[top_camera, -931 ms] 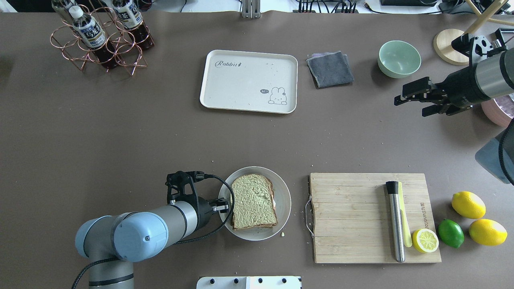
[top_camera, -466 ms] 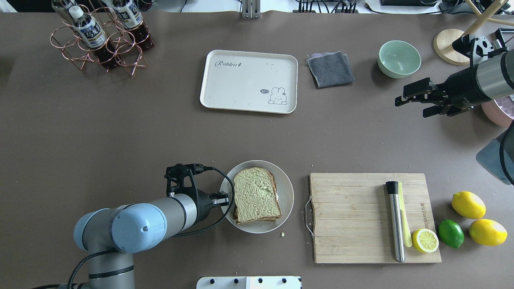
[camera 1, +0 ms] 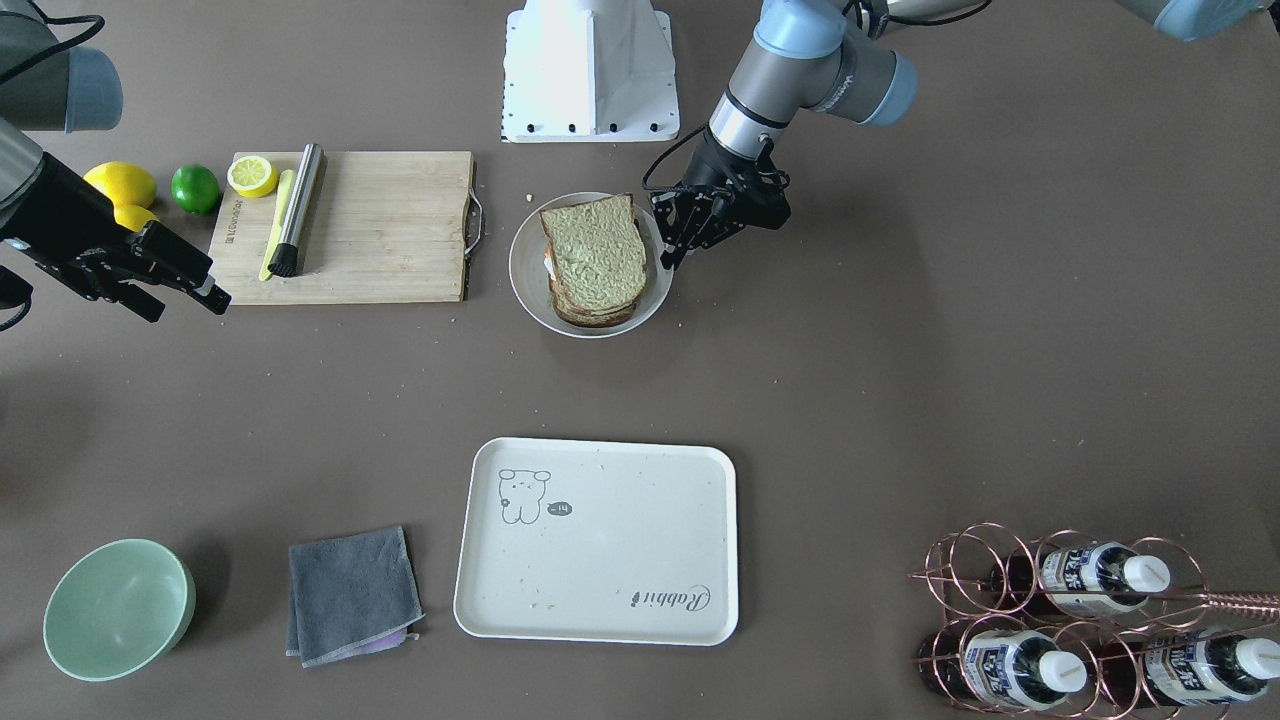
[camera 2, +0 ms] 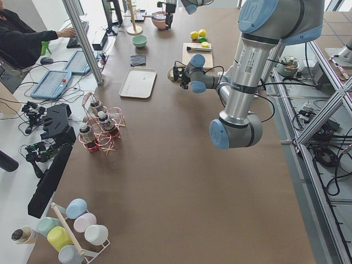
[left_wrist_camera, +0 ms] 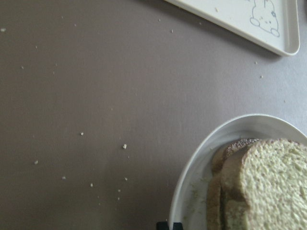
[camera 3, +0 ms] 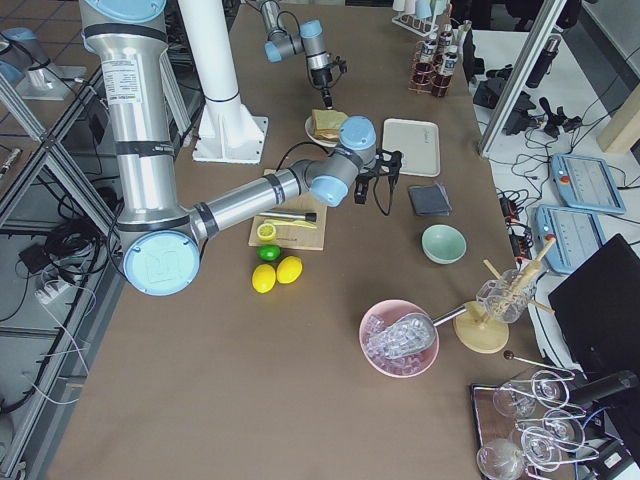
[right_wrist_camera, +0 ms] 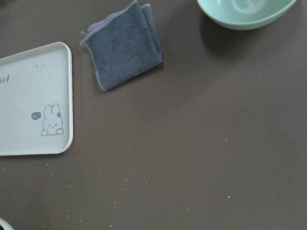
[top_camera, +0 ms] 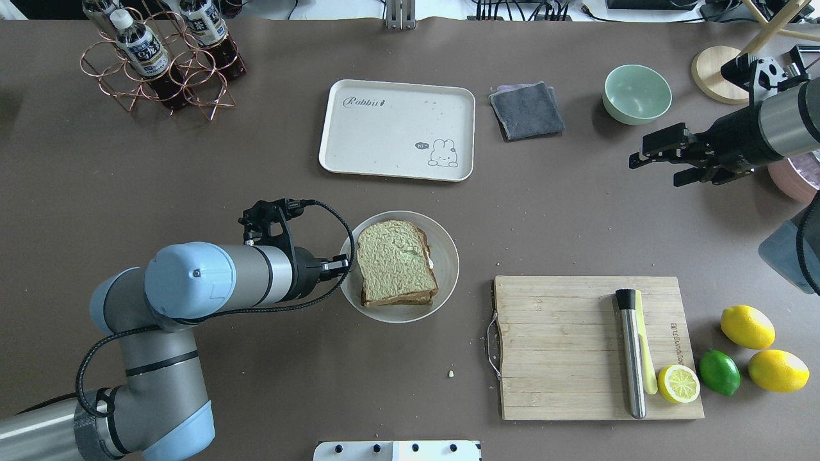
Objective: Make sandwich and place on tray
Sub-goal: 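Carry the plate with the left gripper and lower it onto the bunny tray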
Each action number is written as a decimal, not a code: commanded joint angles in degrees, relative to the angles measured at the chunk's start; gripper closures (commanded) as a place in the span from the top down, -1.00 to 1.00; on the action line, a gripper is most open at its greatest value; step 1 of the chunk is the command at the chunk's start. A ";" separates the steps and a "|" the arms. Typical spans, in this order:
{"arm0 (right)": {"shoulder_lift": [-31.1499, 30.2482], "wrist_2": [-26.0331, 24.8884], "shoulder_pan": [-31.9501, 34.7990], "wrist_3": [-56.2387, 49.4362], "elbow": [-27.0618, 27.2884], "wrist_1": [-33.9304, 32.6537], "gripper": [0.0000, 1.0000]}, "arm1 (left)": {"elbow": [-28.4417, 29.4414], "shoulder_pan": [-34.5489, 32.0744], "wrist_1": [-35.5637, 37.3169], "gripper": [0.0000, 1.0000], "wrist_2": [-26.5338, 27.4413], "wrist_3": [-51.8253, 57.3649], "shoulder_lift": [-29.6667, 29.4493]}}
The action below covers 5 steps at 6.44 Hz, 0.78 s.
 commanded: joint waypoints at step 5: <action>-0.05 -0.17 -0.09 0.11 -0.17 0.00 0.99 | 28.69 -10.86 -4.70 -1.00 3.08 -18.39 -20.89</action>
